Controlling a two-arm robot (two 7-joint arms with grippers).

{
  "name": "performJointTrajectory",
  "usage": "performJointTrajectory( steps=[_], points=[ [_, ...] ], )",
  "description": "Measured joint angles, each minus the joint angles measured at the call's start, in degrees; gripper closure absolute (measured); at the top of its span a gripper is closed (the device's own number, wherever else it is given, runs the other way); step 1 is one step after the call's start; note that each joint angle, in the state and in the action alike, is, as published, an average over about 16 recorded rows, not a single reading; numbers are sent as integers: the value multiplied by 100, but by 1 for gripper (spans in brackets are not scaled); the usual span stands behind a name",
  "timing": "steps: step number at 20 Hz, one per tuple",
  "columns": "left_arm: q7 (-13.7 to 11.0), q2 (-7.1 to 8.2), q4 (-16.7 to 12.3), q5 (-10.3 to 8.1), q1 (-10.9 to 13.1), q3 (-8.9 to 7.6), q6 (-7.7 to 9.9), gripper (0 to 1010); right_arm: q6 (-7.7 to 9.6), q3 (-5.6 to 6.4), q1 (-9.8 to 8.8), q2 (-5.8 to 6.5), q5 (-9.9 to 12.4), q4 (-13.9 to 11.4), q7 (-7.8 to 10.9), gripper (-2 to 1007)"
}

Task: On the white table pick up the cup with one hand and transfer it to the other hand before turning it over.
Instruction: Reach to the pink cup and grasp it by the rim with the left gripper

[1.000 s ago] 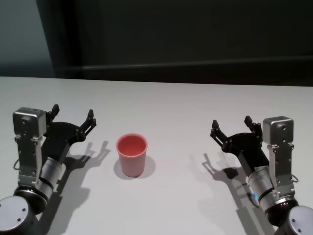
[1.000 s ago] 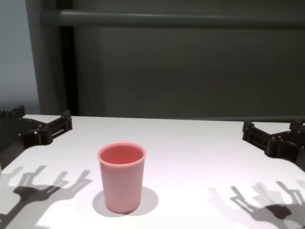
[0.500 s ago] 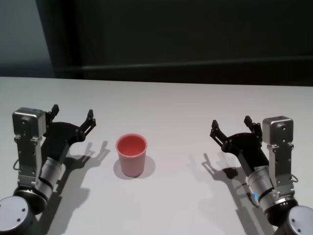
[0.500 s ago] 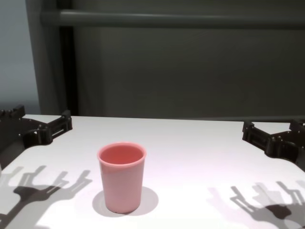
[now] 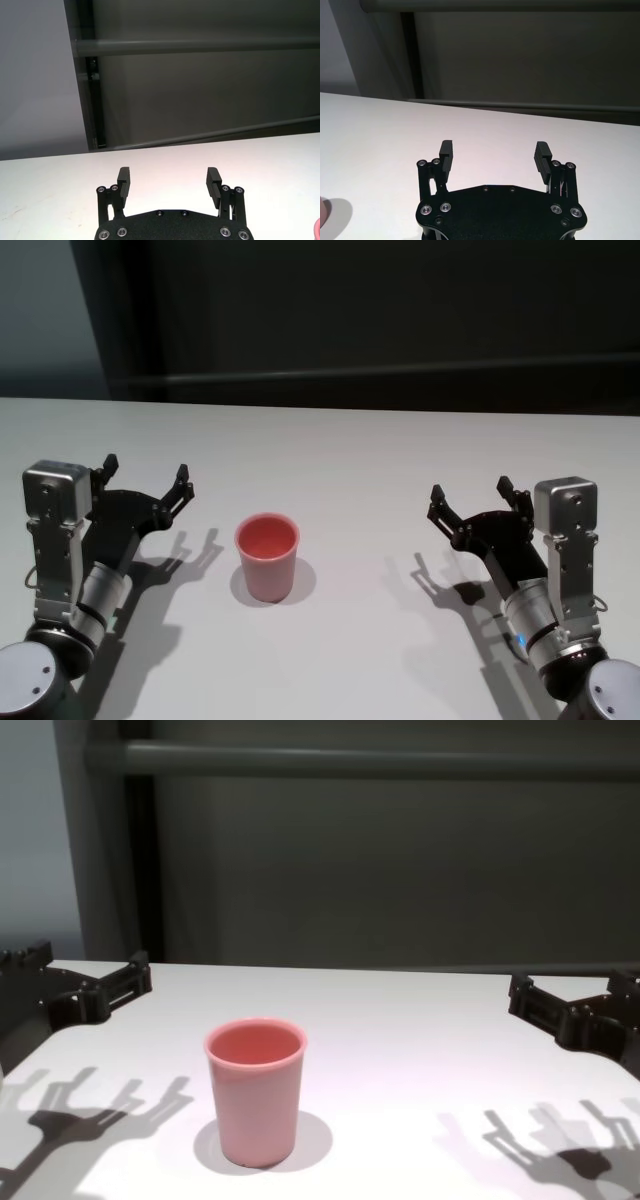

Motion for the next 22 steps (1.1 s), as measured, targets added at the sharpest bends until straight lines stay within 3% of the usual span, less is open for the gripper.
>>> performJointTrajectory(
  steps=[6,11,15,22],
  points=[
    [-195,99,-56,11,15,-56,14,7,0,0,0,0,0,0,0,3],
    [-482,299,-167,78,36,-131,68,7,0,0,0,0,0,0,0,3],
    [-787,572,-305,214,35,-164,129,7,0,0,0,0,0,0,0,3],
    [-1371,1208,-581,611,-55,-76,254,7,0,0,0,0,0,0,0,3]
  ],
)
